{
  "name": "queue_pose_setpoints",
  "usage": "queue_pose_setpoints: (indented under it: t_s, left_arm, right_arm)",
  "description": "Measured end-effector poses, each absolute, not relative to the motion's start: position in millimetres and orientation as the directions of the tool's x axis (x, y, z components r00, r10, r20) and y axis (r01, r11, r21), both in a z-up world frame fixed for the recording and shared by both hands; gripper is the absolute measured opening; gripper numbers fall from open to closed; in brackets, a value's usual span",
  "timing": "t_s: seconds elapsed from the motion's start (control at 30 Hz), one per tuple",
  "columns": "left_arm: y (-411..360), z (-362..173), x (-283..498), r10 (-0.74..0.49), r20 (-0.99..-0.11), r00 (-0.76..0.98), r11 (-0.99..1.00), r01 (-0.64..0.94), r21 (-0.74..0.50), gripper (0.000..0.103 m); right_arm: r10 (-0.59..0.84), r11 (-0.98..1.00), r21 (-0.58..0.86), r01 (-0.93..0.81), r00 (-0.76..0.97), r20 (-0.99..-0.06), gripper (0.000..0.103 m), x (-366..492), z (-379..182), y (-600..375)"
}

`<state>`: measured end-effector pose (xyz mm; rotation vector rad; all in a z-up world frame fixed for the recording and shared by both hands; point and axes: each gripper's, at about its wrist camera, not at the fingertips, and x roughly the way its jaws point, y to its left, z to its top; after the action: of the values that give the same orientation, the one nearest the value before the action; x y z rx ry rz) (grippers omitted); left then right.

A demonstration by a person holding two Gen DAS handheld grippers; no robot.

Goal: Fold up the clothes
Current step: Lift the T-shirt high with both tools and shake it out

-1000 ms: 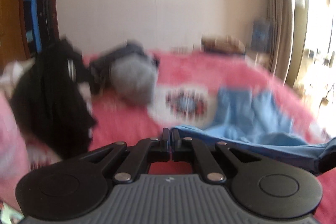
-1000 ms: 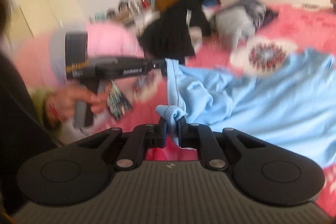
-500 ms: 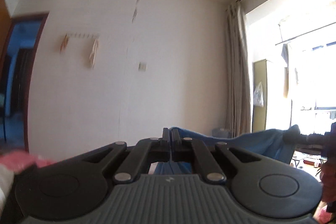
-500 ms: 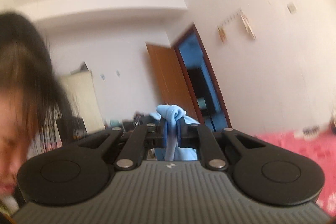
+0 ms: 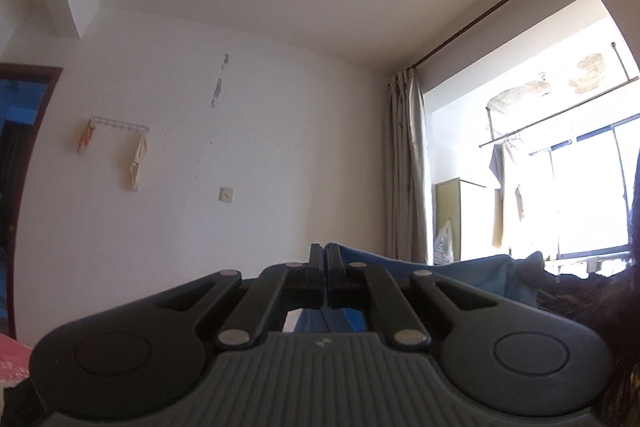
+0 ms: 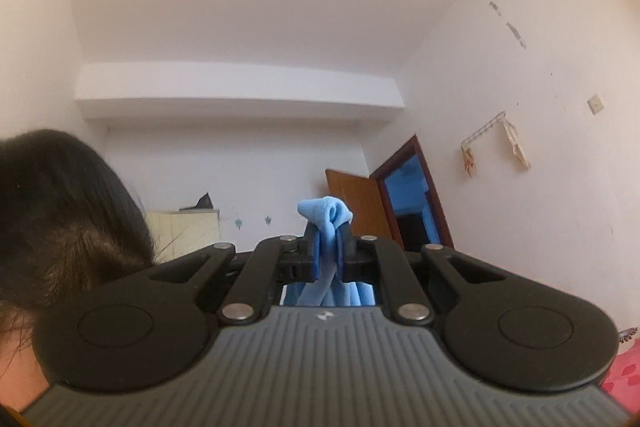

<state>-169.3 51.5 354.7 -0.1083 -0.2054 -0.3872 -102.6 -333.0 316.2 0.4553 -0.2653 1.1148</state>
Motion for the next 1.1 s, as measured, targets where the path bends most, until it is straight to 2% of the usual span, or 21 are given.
queue_pose_setpoints:
  t_s: [0.17,0.3,0.4,0.53,0.63,0.7,0.73,0.77,0.83,0.87,0.93,0.97,1.03,1.1]
  left_arm:
    - [56,304,-117,-0.341,0.079,0.937,0.933,0.347,-0.096,0.002]
    - [48,237,-60,-0.303,-0.118,0.946,0.951,0.292,-0.104,0.002]
    - [35,185,-8,-0.256,-0.248,0.935,0.967,0.246,-0.069,0.002]
    - [31,125,47,-0.216,-0.377,0.901,0.975,0.218,-0.039,0.002]
    - [18,89,90,-0.231,-0.474,0.85,0.97,0.241,-0.04,0.005]
    - [14,61,111,-0.22,-0.522,0.824,0.971,0.236,-0.038,0.022]
    - [12,46,119,-0.214,-0.548,0.808,0.971,0.235,-0.033,0.044]
    - [10,32,128,-0.208,-0.573,0.792,0.972,0.235,-0.029,0.06]
    - [11,10,139,-0.209,-0.609,0.765,0.97,0.243,-0.028,0.073]
    - [8,4,140,-0.211,-0.626,0.751,0.968,0.248,-0.029,0.075]
    - [12,-14,146,-0.212,-0.656,0.724,0.967,0.251,-0.035,0.079]
    - [17,-21,148,-0.213,-0.667,0.714,0.967,0.252,-0.039,0.082]
    - [29,-33,149,-0.208,-0.682,0.701,0.968,0.247,-0.041,0.087]
    - [33,-27,139,-0.205,-0.69,0.694,0.97,0.238,-0.048,0.088]
  right_arm:
    - [0.781,0.428,0.295,-0.854,0.514,0.355,0.006,-72,290,-333]
    - [0.756,0.531,0.37,-0.762,0.624,0.199,0.006,-25,236,-322]
    - [0.719,0.621,0.407,-0.67,0.694,0.045,0.006,16,189,-317]
    - [0.656,0.715,0.426,-0.555,0.742,-0.134,0.006,62,124,-303]
    - [0.594,0.783,0.403,-0.474,0.762,-0.257,0.006,97,76,-292]
    - [0.526,0.832,0.388,-0.395,0.783,-0.33,0.006,121,43,-288]
    - [0.494,0.85,0.392,-0.351,0.788,-0.367,0.009,131,26,-287]
    - [0.462,0.867,0.393,-0.306,0.79,-0.403,0.009,140,8,-287]
    - [0.417,0.885,0.411,-0.219,0.765,-0.49,0.011,161,-19,-282]
    - [0.409,0.887,0.423,-0.187,0.744,-0.528,0.013,169,-29,-279]
    - [0.4,0.883,0.451,-0.126,0.706,-0.584,0.029,170,-52,-282]
    - [0.396,0.881,0.463,-0.096,0.686,-0.61,0.031,170,-62,-284]
    - [0.391,0.874,0.48,-0.075,0.694,-0.604,0.041,160,-61,-295]
    - [0.383,0.866,0.496,-0.055,0.712,-0.589,0.049,155,-62,-306]
